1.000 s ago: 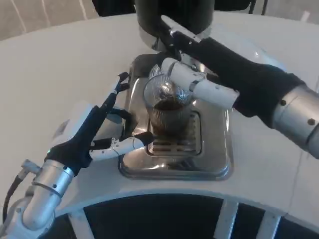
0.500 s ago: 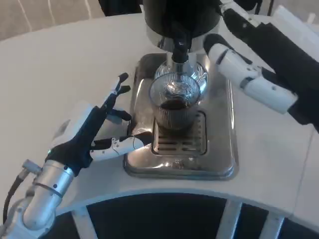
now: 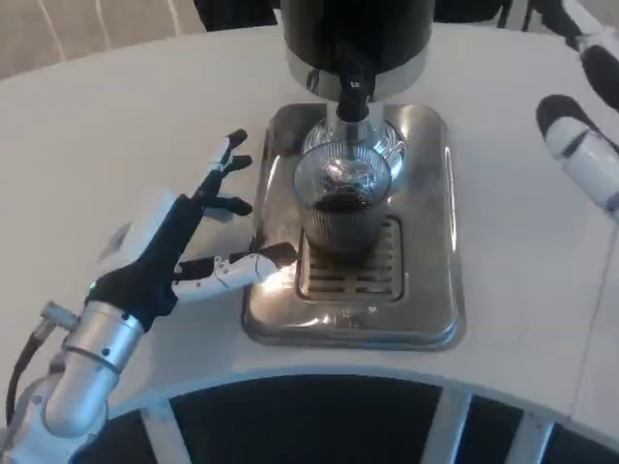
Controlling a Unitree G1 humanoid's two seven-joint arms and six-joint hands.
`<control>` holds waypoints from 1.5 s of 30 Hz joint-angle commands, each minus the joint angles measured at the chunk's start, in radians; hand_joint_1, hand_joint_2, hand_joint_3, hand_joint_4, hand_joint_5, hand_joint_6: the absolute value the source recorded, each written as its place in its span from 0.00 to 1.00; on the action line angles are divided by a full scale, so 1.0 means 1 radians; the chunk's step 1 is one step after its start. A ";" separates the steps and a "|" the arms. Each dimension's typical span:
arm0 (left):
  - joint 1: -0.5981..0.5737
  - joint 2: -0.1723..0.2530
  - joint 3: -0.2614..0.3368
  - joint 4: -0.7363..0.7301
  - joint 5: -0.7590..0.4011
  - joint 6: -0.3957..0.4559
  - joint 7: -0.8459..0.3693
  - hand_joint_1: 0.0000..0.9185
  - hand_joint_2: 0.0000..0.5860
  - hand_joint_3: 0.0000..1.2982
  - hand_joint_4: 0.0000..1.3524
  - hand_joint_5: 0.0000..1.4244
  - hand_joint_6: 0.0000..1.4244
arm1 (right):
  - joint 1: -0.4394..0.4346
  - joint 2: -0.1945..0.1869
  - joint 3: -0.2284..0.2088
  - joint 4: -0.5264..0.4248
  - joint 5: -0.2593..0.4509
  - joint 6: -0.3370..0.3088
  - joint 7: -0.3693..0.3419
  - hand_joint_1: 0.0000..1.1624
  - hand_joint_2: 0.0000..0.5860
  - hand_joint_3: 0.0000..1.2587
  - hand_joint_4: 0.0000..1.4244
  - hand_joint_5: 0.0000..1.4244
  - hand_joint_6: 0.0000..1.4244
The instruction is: Grasp the cup under the faucet to collect the drink, then remove the cup.
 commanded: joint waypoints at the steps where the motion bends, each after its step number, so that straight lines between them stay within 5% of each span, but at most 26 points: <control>1: -0.009 -0.012 0.012 0.014 -0.009 0.000 0.013 0.34 0.10 0.04 0.07 0.26 0.27 | 0.099 0.021 -0.066 -0.017 0.033 -0.060 0.021 0.00 0.94 0.00 0.00 0.00 0.00; 6: -0.026 -0.030 0.018 0.030 -0.015 0.011 0.011 0.34 0.10 0.03 0.05 0.27 0.33 | 0.219 0.052 -0.075 -0.017 0.051 -0.131 0.016 0.00 0.94 0.00 0.00 0.00 0.00; 10: -0.045 -0.046 0.021 0.052 -0.017 0.012 0.006 0.38 0.11 0.03 0.05 0.27 0.33 | 0.335 0.095 -0.019 -0.017 0.013 -0.207 0.016 0.00 0.95 0.00 0.00 0.00 0.00; 18: -0.082 -0.080 0.031 0.099 -0.036 0.008 -0.025 0.47 0.13 0.02 0.04 0.27 0.37 | 0.478 0.167 0.073 -0.017 -0.107 -0.261 0.056 0.00 0.95 0.00 0.00 0.00 0.00; 26: -0.108 -0.089 0.032 0.135 -0.058 -0.004 -0.060 0.48 0.14 0.01 0.04 0.29 0.40 | 0.498 0.237 0.099 -0.017 -0.243 -0.300 0.156 0.00 0.95 0.00 0.00 0.00 0.00; 33: -0.135 -0.094 0.030 0.168 -0.069 -0.011 -0.112 0.48 0.14 0.00 0.04 0.30 0.41 | 0.485 0.351 0.113 -0.017 -0.375 -0.327 0.260 0.00 0.95 0.00 0.00 0.00 0.00; 45: -0.188 -0.110 0.010 0.220 -0.072 -0.016 -0.179 0.48 0.13 0.01 0.06 0.33 0.44 | 0.480 0.493 0.123 -0.017 -0.490 -0.356 0.351 0.00 0.97 0.01 0.00 0.00 0.00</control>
